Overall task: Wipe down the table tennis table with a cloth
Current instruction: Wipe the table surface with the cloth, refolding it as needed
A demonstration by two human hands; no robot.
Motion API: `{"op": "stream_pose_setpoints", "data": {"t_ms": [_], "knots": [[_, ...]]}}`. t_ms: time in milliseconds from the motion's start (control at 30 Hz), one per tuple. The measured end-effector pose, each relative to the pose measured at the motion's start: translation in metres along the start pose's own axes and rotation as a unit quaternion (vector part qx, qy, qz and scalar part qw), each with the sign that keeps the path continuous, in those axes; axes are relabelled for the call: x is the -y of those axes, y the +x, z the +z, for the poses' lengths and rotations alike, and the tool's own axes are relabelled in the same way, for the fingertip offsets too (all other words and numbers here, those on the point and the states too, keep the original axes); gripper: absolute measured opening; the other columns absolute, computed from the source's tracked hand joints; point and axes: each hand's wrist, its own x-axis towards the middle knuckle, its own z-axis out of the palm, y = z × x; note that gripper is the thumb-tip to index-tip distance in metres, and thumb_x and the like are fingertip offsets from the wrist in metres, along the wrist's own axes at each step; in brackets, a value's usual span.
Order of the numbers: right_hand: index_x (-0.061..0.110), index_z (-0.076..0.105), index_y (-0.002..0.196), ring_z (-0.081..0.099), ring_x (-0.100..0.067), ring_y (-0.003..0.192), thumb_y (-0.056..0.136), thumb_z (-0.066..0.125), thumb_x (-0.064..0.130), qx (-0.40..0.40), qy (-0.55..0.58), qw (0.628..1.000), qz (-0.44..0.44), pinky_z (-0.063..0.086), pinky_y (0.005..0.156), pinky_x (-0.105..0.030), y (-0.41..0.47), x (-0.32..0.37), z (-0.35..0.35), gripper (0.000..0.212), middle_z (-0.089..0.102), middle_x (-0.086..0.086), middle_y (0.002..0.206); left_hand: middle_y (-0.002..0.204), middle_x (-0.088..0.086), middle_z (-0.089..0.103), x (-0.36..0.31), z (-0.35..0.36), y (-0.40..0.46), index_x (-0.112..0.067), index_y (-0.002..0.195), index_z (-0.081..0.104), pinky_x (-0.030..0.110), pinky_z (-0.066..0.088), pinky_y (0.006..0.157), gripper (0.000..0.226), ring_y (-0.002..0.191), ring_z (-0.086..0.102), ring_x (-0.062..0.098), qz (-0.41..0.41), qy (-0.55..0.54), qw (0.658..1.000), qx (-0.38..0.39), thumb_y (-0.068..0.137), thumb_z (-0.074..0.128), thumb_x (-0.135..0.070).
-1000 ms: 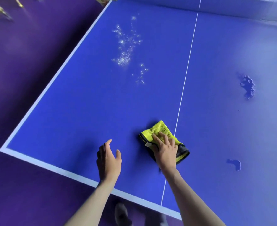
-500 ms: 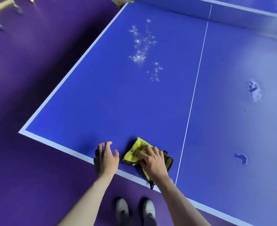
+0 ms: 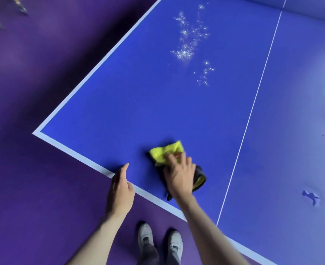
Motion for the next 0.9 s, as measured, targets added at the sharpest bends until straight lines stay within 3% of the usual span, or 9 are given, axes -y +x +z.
{"op": "stream_pose_setpoints", "data": {"t_ms": [133, 267, 433, 533, 600, 767, 900], "knots": [[0.037, 0.060, 0.113, 0.053, -0.029, 0.087, 0.083, 0.057, 0.037, 0.083, 0.030, 0.982, -0.168, 0.045, 0.072, -0.041, -0.073, 0.051, 0.010, 0.031, 0.057, 0.000, 0.108, 0.144, 0.002, 0.054, -0.010, -0.011, 0.008, -0.020, 0.142, 0.052, 0.030, 0.045, 0.089, 0.070, 0.128, 0.054, 0.025, -0.038, -0.058, 0.998, -0.008, 0.083, 0.043, 0.017], [0.040, 0.060, 0.119, 0.053, -0.027, 0.084, 0.085, 0.052, 0.033, 0.064, 0.012, 0.977, -0.204, 0.044, 0.069, -0.040, -0.045, 0.034, 0.008, 0.036, 0.057, 0.001, 0.107, 0.139, 0.004, 0.052, -0.010, -0.025, 0.017, -0.017, 0.139, 0.053, 0.030, 0.043, 0.090, 0.058, 0.122, 0.055, 0.026, -0.038, -0.054, 0.998, 0.006, 0.089, 0.043, 0.010], [0.028, 0.060, 0.127, 0.052, -0.037, 0.093, 0.085, 0.073, 0.019, -0.021, -0.039, 0.999, 0.016, 0.044, 0.074, -0.046, 0.025, -0.042, -0.018, 0.045, 0.054, -0.012, 0.115, 0.144, -0.003, 0.045, 0.006, -0.031, 0.014, -0.019, 0.145, 0.047, 0.031, 0.043, 0.094, 0.055, 0.127, 0.045, 0.019, 0.013, 0.009, 0.997, 0.072, 0.094, 0.049, 0.000], [0.027, 0.052, 0.142, 0.047, -0.041, 0.114, 0.096, 0.052, 0.013, -0.037, -0.040, 0.973, 0.225, 0.042, 0.088, -0.051, 0.082, -0.059, -0.028, 0.048, 0.046, -0.018, 0.136, 0.142, -0.006, 0.046, 0.018, -0.036, 0.023, -0.020, 0.146, 0.047, 0.034, 0.046, 0.093, 0.055, 0.127, 0.044, 0.018, 0.057, 0.039, 0.996, 0.064, 0.094, 0.049, -0.001], [0.026, 0.050, 0.145, 0.044, -0.042, 0.120, 0.097, 0.046, 0.012, -0.044, -0.026, 0.964, 0.260, 0.043, 0.091, -0.052, 0.089, -0.032, -0.017, 0.050, 0.041, -0.020, 0.144, 0.137, -0.003, 0.049, 0.027, -0.042, 0.026, -0.018, 0.144, 0.048, 0.035, 0.047, 0.090, 0.054, 0.124, 0.048, 0.021, 0.054, 0.024, 0.997, 0.049, 0.094, 0.049, 0.001], [0.033, 0.062, 0.133, 0.054, -0.036, 0.096, 0.081, 0.071, 0.027, -0.029, 0.007, 0.999, 0.028, 0.046, 0.070, -0.043, 0.016, 0.097, 0.037, 0.053, 0.054, -0.009, 0.121, 0.131, 0.008, 0.057, 0.041, -0.064, 0.042, -0.011, 0.136, 0.054, 0.041, 0.049, 0.093, 0.051, 0.121, 0.055, 0.030, 0.030, -0.013, 0.999, -0.009, 0.090, 0.050, 0.009], [0.042, 0.060, 0.133, 0.054, -0.029, 0.091, 0.083, 0.058, 0.031, 0.035, 0.001, 0.992, -0.123, 0.049, 0.069, -0.041, -0.007, 0.128, 0.043, 0.051, 0.057, -0.002, 0.116, 0.126, 0.010, 0.060, 0.031, -0.072, 0.058, -0.011, 0.129, 0.058, 0.045, 0.049, 0.093, 0.046, 0.117, 0.056, 0.033, 0.043, -0.004, 0.998, -0.049, 0.087, 0.054, 0.010]]}}
